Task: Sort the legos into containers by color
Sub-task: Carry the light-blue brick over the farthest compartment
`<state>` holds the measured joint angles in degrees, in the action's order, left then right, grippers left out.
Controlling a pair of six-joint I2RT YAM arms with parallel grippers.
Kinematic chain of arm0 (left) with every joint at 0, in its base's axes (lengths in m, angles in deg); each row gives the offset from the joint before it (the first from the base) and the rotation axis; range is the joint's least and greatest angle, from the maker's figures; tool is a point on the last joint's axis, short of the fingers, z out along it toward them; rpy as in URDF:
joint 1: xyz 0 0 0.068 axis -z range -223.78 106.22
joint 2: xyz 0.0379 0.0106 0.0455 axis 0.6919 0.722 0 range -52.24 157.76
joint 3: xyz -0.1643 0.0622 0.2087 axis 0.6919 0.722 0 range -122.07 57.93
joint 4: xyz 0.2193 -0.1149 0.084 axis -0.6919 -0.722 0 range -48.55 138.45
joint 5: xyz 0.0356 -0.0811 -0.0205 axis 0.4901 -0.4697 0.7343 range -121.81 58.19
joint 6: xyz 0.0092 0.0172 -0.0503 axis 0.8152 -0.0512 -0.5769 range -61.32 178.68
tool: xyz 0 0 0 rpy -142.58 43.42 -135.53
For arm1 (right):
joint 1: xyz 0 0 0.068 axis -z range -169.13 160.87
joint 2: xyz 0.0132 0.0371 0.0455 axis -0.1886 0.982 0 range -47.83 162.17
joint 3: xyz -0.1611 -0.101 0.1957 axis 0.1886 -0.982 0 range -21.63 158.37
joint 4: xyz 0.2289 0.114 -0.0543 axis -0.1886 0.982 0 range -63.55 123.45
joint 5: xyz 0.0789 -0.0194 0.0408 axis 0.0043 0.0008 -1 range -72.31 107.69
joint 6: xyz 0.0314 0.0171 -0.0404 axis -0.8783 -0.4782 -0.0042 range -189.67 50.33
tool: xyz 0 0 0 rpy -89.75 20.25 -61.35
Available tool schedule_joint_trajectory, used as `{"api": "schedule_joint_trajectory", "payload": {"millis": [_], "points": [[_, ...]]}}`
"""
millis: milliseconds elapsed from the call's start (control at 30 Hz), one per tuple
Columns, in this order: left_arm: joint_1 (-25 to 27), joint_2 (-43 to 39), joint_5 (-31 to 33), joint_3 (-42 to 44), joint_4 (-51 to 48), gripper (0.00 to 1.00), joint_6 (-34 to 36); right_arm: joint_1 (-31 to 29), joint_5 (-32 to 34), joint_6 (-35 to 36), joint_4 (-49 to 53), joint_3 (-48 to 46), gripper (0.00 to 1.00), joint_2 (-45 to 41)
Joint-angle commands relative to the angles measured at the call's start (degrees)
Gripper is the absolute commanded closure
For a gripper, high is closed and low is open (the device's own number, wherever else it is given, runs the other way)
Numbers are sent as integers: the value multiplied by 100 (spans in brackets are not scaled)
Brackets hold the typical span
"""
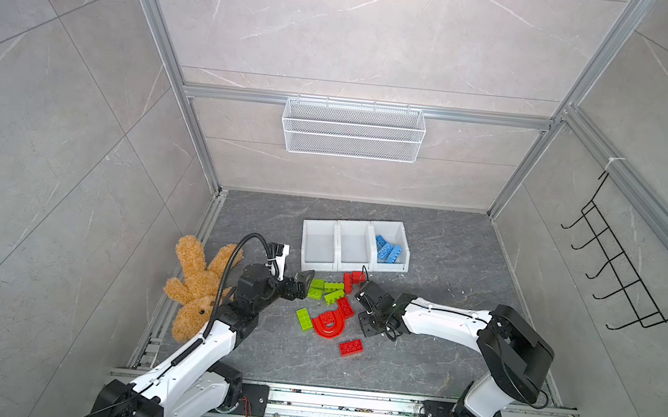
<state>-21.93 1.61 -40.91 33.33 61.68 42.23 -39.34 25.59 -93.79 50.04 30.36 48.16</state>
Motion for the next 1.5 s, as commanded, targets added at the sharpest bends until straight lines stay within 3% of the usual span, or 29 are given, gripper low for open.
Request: {"api": "schedule_joint_trajectory", "payload": {"millis": [0, 267, 533, 800, 1467], "points": [[-14, -85, 27, 6, 117, 0, 79, -20, 67, 39, -54, 37, 56, -6], [-14, -37, -4, 16, 159, 0, 45, 148, 171, 137, -104, -31, 67, -414], [-14, -5, -7, -2, 153, 0, 59, 1367, -656, 856, -848, 63, 69, -549], [-14, -13, -3, -36, 101, 0, 80, 2183, -1019, 1210, -880, 907, 69, -136], [-14, -144, 81, 23, 76, 0, 127, 2988, -1325, 1160, -1162, 2662, 68, 1408]]}}
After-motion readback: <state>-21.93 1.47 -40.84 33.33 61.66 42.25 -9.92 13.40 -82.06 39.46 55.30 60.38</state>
